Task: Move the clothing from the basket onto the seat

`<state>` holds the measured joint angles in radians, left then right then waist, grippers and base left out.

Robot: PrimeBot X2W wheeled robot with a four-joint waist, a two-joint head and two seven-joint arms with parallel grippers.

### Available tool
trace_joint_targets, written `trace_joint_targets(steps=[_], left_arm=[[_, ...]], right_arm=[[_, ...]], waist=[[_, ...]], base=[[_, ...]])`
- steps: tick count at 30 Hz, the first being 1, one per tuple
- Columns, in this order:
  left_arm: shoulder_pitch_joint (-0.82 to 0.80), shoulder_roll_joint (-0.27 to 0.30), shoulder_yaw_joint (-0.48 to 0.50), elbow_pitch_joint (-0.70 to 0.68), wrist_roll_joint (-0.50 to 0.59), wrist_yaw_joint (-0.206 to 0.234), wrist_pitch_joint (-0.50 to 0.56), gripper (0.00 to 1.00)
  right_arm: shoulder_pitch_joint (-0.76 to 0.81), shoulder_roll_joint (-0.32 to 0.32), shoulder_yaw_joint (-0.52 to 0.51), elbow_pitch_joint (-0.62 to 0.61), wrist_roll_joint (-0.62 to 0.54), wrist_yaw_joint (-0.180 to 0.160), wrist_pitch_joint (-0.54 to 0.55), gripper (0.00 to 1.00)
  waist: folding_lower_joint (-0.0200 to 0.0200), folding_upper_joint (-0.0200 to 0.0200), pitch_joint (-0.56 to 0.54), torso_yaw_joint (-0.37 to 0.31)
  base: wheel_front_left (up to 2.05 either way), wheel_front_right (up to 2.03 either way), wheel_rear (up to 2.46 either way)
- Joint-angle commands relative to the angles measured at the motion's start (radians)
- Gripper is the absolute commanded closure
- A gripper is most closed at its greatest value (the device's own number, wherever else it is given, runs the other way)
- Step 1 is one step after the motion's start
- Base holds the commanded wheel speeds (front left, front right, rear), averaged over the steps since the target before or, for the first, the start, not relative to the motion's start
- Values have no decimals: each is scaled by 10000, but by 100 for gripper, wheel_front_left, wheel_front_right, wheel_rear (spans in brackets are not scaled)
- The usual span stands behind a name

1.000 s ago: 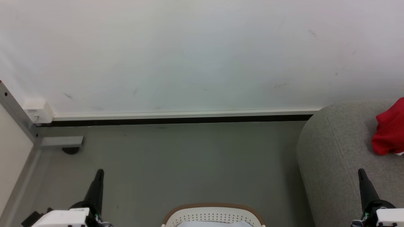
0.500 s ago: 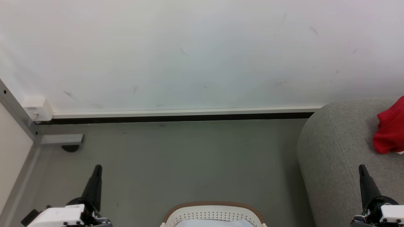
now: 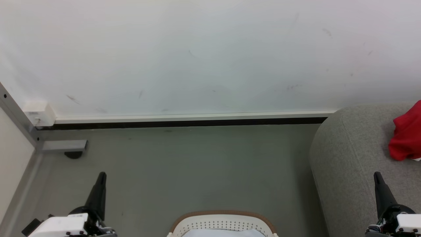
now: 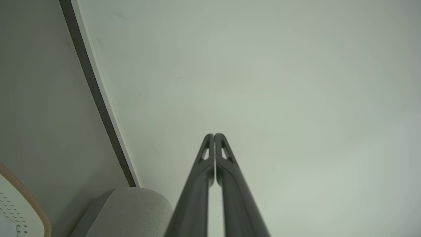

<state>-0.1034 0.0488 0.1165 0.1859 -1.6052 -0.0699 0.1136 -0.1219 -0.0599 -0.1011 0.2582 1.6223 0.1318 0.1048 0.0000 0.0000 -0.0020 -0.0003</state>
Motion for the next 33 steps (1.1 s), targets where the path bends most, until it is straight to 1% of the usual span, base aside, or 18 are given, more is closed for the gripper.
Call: trace_joint_targets(steps=[1, 33], left_arm=[[-88, 16, 26, -23, -124, -39, 36, 100], [-88, 16, 26, -24, -124, -39, 36, 100]], right_arm=[[-119, -65, 10, 11, 64, -21, -4, 100], [-106, -130, 95, 2, 136, -21, -72, 100]], waist=[[0, 0, -1, 0], [0, 0, -1, 0]], base=[[0, 0, 0], [0, 0, 0]])
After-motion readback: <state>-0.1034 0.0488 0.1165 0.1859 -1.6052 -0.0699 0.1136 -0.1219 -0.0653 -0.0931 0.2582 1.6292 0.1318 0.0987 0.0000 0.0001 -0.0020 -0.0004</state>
